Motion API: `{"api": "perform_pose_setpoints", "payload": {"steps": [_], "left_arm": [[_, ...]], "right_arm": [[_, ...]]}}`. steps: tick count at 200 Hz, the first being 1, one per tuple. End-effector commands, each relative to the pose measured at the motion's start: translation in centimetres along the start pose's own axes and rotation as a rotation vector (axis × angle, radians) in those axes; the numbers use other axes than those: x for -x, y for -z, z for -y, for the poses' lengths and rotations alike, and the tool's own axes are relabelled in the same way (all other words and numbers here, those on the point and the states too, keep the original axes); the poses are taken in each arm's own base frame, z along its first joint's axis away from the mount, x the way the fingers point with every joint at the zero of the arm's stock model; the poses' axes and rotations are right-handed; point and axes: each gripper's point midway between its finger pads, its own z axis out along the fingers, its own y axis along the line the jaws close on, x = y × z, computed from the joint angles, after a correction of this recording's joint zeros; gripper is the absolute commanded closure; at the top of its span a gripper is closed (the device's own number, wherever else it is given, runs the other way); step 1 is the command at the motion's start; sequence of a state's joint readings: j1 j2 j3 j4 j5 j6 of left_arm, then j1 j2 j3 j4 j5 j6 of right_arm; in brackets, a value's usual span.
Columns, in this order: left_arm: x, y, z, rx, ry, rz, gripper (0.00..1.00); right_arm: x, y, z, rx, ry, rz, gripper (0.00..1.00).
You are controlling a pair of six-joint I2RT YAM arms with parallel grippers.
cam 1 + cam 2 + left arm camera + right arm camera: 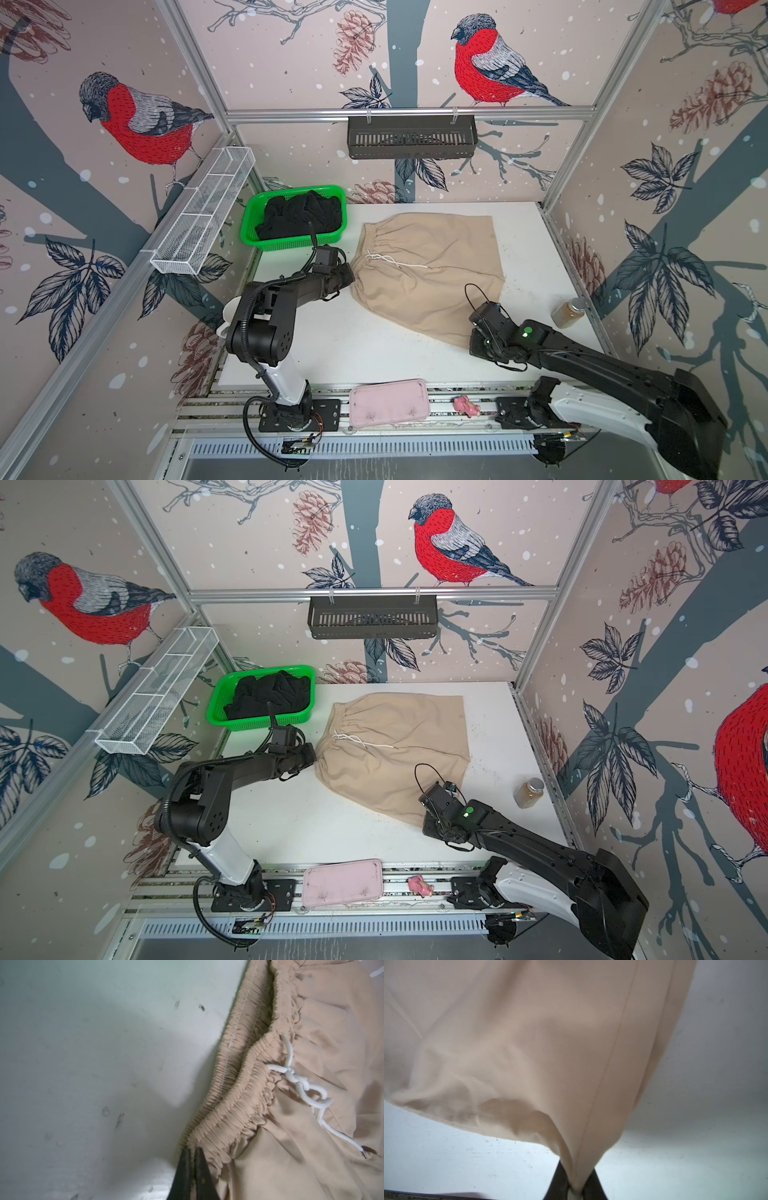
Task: Fold and stack the shorts
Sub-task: 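Lift the leg hem with the right gripper and fold it over toward the waistband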
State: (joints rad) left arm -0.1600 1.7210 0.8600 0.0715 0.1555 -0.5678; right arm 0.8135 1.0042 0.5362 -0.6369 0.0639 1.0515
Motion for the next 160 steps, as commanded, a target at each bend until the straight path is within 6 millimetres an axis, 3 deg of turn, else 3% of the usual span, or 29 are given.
{"api": "perform_pose_setpoints", "payload": {"steps": [1, 20, 27, 37, 82, 121, 160], "left_arm": [[1.5, 1.2, 0.0, 0.05, -0.072, 0.021, 1.0], [2.3, 2.5, 0.1, 0.097, -0.109, 0.0, 1.0], [1.8, 2.9, -0.1, 0.117, -0.12, -0.029, 1.0], [2.9, 4.3, 0.7, 0.127, -0.149, -0.022, 1.0], [5.1, 11.1, 0.4, 0.297, -0.27, -0.035, 1.0], [4.3, 15.1, 2.5, 0.262, -0.322, -0.066, 1.0], [2.1, 19.0, 3.0, 0.273, -0.359, -0.086, 1.0]], "right_arm": [[1.2, 1.3, 0.9, -0.058, 0.052, 0.051, 0.89], [2.2, 2.8, 0.3, -0.047, 0.075, 0.083, 0.93], [2.5, 3.4, 0.0, -0.036, 0.085, 0.096, 0.94], [3.0, 4.4, -0.4, -0.024, 0.09, 0.114, 0.95], [4.0, 9.2, -1.8, 0.02, 0.154, 0.168, 0.96], [3.6, 12.9, -1.7, 0.0, 0.231, 0.179, 0.98], [3.1, 16.0, -2.6, -0.03, 0.319, 0.195, 0.98]]}}
